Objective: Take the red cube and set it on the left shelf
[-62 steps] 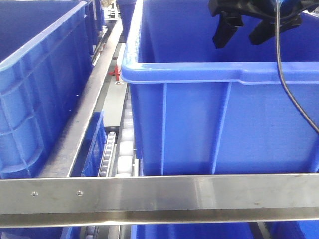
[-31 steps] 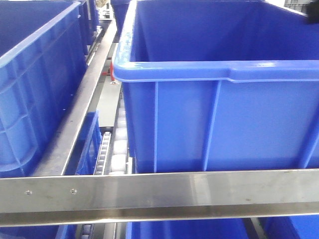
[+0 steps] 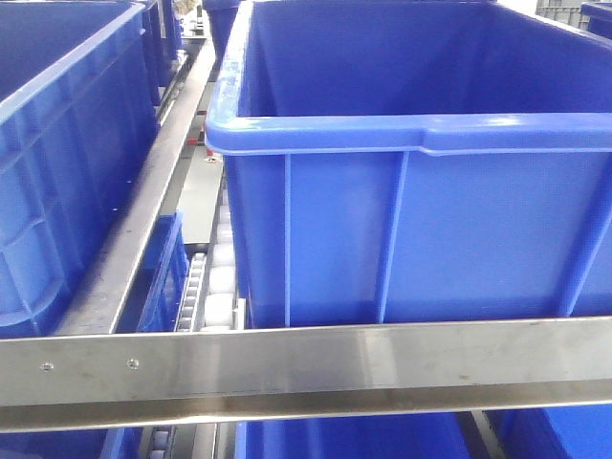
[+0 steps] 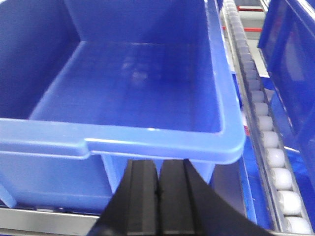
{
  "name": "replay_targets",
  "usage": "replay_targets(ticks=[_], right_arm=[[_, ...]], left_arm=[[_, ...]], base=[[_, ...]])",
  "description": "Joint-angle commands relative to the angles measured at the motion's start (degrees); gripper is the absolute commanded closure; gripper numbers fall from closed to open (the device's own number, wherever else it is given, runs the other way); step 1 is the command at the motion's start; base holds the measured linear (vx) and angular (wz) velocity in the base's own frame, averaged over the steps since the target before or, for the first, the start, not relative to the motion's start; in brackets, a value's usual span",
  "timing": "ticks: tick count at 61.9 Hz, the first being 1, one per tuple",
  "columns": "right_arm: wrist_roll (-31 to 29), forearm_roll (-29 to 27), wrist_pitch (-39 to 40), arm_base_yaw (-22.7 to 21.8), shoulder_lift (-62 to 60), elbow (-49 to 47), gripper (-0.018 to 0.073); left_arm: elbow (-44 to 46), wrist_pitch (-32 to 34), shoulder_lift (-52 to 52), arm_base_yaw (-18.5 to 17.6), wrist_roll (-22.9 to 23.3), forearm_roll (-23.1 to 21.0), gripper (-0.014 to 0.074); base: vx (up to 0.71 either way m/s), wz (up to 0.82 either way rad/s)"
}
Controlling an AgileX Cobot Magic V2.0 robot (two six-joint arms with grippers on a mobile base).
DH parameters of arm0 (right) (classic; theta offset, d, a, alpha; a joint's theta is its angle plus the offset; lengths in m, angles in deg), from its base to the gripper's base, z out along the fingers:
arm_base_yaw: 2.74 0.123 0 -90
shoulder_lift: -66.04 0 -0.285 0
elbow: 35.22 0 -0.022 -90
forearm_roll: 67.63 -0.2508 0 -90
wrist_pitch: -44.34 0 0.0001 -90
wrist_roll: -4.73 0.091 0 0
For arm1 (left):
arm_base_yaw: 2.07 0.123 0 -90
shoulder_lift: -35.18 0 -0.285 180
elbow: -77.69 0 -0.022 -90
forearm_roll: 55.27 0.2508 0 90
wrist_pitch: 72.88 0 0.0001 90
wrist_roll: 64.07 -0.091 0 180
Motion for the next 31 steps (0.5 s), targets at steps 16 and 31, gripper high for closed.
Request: replay_targets(ticks=[16,31], right_arm=[[-0.2,0.8,5.0,-0.4,0.2,-1.7,0.0502],[-0.2,3.2,4.9,-0.9,-4.4,0.3,0.0502]], left_arm=[[-1.3,4.8,0.3,0.2,0.1,-0.5,0.0491],[-1.3,4.8,0.3,0.2,0.1,-0.5,0.0491]], base=[[0.01,0.06],[0.0,0.0]])
